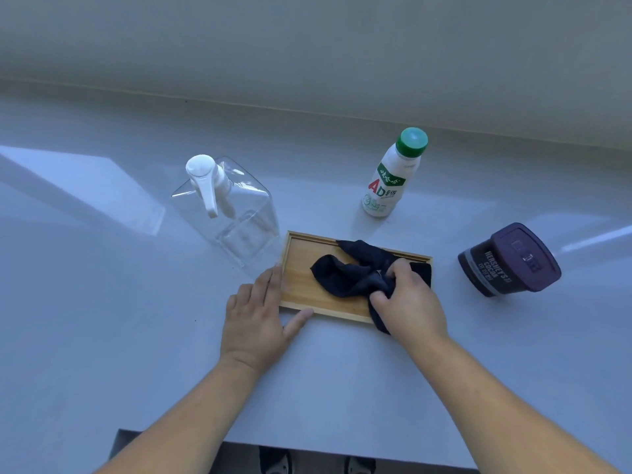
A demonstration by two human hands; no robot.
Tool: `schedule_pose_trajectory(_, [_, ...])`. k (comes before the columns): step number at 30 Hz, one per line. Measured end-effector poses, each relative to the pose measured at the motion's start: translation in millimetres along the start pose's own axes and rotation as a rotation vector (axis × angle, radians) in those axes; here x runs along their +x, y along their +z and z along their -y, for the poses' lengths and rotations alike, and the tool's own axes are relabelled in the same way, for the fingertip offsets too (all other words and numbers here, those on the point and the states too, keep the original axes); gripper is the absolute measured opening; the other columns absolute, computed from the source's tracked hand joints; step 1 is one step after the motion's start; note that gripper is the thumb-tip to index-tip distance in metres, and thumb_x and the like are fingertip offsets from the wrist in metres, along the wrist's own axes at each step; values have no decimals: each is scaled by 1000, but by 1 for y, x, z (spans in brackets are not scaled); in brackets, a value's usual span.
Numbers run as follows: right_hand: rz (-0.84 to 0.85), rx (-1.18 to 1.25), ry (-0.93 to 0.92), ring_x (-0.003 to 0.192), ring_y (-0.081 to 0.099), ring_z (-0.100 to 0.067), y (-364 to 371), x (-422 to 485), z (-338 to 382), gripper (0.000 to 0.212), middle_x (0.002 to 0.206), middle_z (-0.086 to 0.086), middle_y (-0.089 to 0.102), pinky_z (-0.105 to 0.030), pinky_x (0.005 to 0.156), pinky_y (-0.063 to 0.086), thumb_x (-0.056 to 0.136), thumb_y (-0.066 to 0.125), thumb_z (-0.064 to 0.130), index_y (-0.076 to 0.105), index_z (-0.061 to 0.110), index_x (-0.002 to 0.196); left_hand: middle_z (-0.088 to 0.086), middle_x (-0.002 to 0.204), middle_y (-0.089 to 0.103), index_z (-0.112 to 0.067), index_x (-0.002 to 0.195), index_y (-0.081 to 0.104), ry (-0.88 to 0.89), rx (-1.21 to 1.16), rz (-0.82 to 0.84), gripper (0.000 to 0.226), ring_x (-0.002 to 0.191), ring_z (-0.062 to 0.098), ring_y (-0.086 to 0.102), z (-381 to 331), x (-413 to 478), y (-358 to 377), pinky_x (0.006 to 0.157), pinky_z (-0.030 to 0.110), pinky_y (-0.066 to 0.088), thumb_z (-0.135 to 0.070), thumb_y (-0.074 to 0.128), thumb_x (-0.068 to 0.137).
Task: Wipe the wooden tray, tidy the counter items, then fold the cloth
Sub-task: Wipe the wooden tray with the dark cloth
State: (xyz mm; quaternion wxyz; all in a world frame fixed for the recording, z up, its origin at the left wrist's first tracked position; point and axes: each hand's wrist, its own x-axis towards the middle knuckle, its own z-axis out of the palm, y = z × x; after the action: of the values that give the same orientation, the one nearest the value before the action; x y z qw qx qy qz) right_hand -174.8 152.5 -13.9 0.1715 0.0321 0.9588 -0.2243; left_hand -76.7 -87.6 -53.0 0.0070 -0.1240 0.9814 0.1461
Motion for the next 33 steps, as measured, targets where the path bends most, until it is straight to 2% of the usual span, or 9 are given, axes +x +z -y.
schedule_pose_trajectory(3, [-46, 14, 47, 79, 64, -30, 4, 6, 19, 26, 99, -4, 65, -39, 60, 48, 84, 62, 31, 45, 25, 104, 6, 147, 61, -9, 160, 42, 6, 12, 19, 95, 104, 32, 55, 2, 0, 2, 88, 47, 46, -77, 36, 93])
schedule_pose_trajectory(6, [-47, 43, -136, 98, 68, -40, 31, 2, 71, 32, 114, -14, 63, -45, 76, 55, 87, 61, 28, 53, 18, 117, 8, 147, 61, -7, 156, 48, -3, 2, 47, 94, 108, 35, 58, 4, 1, 3, 92, 45, 38, -74, 41, 90])
schedule_pose_trajectory(8, [26, 54, -330, 96, 67, -39, 57, -12, 104, 33, 111, -12, 61, -45, 72, 54, 89, 62, 29, 55, 19, 120, 17, 138, 65, -3, 142, 60, 14, -8, 46, 82, 104, 39, 60, 7, 3, 5, 88, 49, 41, -62, 44, 88])
schedule_pose_trajectory(11, [83, 123, -394, 93, 64, -32, 70, -19, 112, 30, 104, -5, 61, -42, 70, 53, 90, 61, 29, 57, 24, 120, 14, 126, 68, -7, 127, 66, -13, -64, 26, 67, 97, 38, 59, 8, 5, 4, 83, 48, 46, -53, 45, 83])
schedule_pose_trajectory(17, [189, 13, -527, 101, 52, -22, 45, -11, 63, 38, 100, 4, 59, -39, 84, 49, 86, 57, 31, 63, 35, 124, -8, 155, 50, -25, 150, 51, -45, -51, 11, 99, 112, 25, 53, -2, 5, 1, 93, 43, 40, -81, 58, 69])
schedule_pose_trajectory(21, [248, 139, -448, 98, 48, -19, 38, -17, 47, 31, 93, 9, 61, -35, 84, 44, 79, 58, 26, 66, 36, 108, 4, 167, 41, -12, 159, 43, 80, -55, 5, 116, 147, 26, 44, 1, 6, 8, 123, 54, 26, -83, 61, 69])
schedule_pose_trajectory(25, [375, 200, -434, 91, 51, -17, 35, -16, 50, 17, 84, 10, 62, -33, 71, 41, 74, 57, 23, 56, 38, 83, -1, 171, 32, -16, 164, 30, 165, -91, 91, 119, 160, 15, 22, 2, 12, 6, 130, 54, 9, -82, 63, 70])
schedule_pose_trajectory(29, [210, 23, -513, 85, 54, -25, 32, -26, 47, 16, 85, 3, 58, -36, 66, 43, 78, 56, 23, 56, 29, 93, -5, 166, 41, -18, 161, 35, 153, -110, 60, 120, 157, 12, 29, 2, 12, 4, 131, 51, 10, -89, 62, 67])
schedule_pose_trajectory(33, [-12, 1, -170, 86, 62, -32, 2, -13, -3, 23, 101, -4, 67, -41, 66, 52, 84, 60, 23, 59, 26, 107, -6, 171, 30, -15, 166, 22, 116, -60, 103, 139, 161, 9, 16, 3, 12, 5, 131, 49, 5, -105, 45, 63])
